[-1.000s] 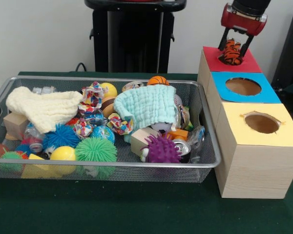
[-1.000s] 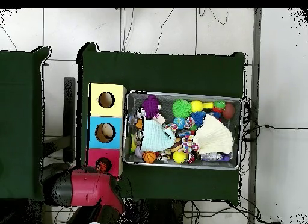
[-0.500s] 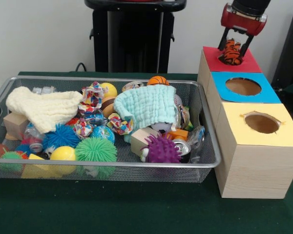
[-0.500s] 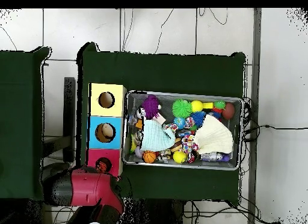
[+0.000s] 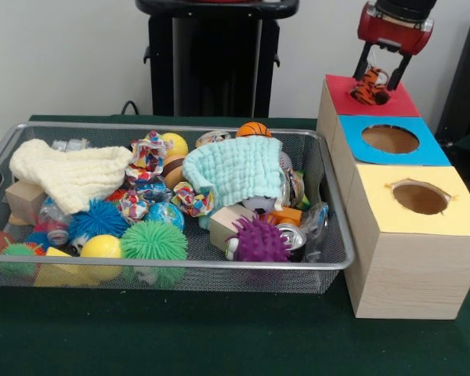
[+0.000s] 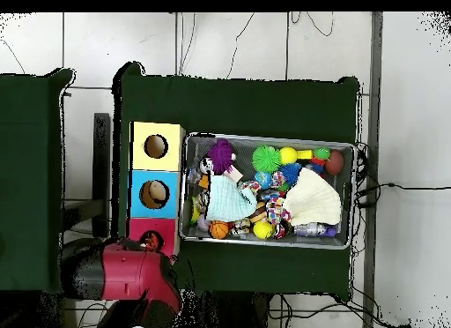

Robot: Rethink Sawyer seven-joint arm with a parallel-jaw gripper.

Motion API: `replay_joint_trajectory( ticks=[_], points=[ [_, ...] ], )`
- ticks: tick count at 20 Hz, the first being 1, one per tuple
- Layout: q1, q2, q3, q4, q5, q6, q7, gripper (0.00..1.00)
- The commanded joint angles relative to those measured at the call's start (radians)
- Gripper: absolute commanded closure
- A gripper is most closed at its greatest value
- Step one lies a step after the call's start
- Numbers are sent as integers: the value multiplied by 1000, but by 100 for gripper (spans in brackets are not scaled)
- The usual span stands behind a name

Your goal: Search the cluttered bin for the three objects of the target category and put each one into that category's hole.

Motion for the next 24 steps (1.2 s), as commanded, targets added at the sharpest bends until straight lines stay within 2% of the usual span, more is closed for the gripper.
replay_joint_trajectory(
  ticks=[1,8,13,24],
  points=[
    [-28,-7,30,-70,4,80,170,0],
    [-23,-9,30,-62,2,74,171,0],
    [-16,-40,5,-74,-19,141,158,0],
    [-93,-105,-2,-97,-69,254,63,0]
  ],
)
